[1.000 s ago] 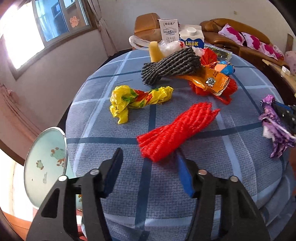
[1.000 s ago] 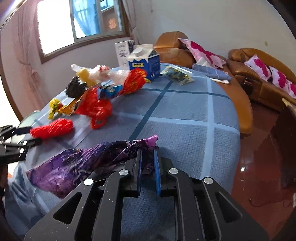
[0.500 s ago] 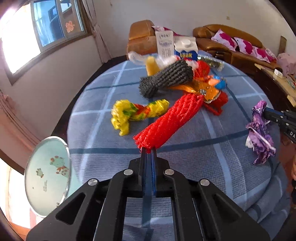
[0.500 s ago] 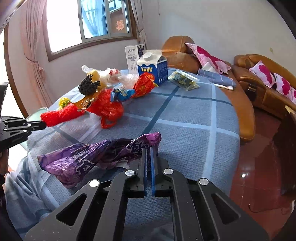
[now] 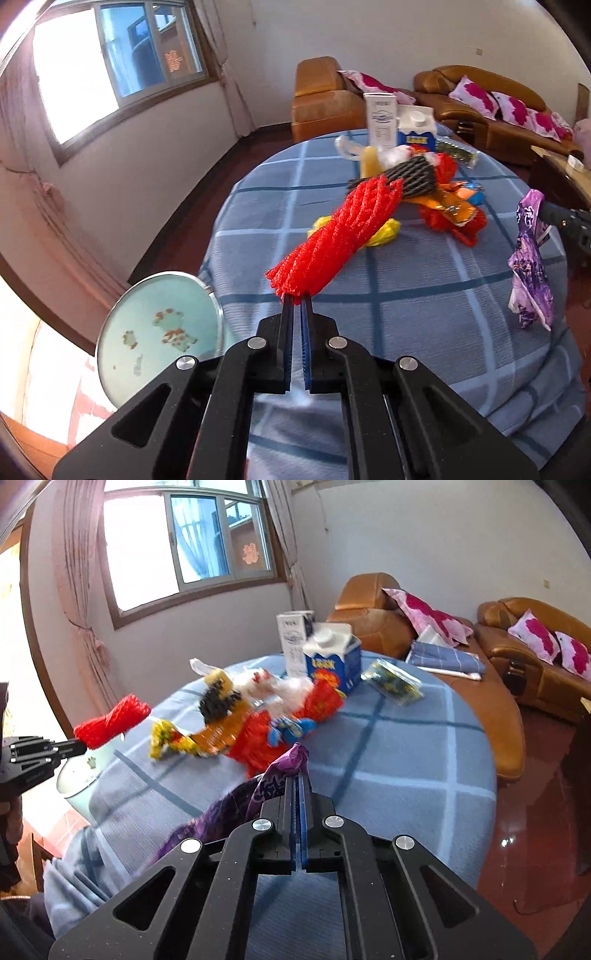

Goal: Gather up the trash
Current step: 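Lift the red mesh with the left gripper while the right gripper carries the purple wrapper toward the bucket, then open both grippers over the blue bucket to drop the red mesh and purple wrapper, then grasp the yellow-green plastic bag with the left gripper while the right gripper moves toward the blue candy wrapper, then grasp the blue-and-orange candy wrapper with the right gripper while the left gripper holds the yellow bag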

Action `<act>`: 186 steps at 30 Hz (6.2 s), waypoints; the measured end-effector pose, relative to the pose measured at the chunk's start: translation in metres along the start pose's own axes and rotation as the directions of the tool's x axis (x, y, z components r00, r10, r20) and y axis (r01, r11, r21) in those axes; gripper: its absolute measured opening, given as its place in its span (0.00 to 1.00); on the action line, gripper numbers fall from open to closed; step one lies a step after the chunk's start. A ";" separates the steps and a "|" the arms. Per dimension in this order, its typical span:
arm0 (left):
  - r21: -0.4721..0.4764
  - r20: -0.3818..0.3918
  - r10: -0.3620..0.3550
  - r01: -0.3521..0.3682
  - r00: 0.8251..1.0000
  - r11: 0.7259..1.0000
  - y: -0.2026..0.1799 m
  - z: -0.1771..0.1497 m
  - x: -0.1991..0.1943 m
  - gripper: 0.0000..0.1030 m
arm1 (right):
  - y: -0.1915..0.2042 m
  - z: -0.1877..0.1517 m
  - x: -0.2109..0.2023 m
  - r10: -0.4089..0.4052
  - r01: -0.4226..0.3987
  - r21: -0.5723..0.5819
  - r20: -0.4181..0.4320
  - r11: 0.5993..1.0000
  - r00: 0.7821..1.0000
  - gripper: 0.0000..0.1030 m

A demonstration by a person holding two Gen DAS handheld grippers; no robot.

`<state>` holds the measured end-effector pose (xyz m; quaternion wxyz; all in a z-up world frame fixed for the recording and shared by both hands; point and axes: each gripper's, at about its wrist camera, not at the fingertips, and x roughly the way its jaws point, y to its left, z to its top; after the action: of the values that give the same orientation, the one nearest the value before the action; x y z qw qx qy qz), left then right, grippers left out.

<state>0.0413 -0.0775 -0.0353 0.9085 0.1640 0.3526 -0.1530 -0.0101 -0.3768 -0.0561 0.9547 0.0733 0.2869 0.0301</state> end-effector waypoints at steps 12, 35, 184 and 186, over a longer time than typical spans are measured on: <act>0.002 -0.031 0.009 -0.009 0.999 1.000 0.009 -0.010 0.009 0.04 | -0.019 0.013 0.022 0.019 -0.020 -0.010 -0.077 1.000 0.997 0.43; -0.039 -0.090 0.086 -0.090 0.992 0.995 0.052 -0.040 0.006 0.04 | 0.011 -0.022 0.035 0.100 -0.121 -0.086 -0.216 0.989 0.971 0.08; -0.081 -0.041 0.043 -0.046 0.998 0.996 0.051 0.015 0.068 0.21 | -0.043 0.039 0.095 -0.127 0.146 0.083 -0.201 0.986 0.971 0.69; -0.081 -0.039 0.040 -0.043 0.998 0.996 0.051 0.014 0.066 0.21 | -0.041 0.034 0.115 -0.109 0.137 0.094 -0.256 0.986 0.961 0.68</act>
<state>0.1158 -0.0479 -0.0616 0.9107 0.1368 0.3719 -0.1165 0.1054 -0.4096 -0.0969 0.9055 0.1036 0.4099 -0.0362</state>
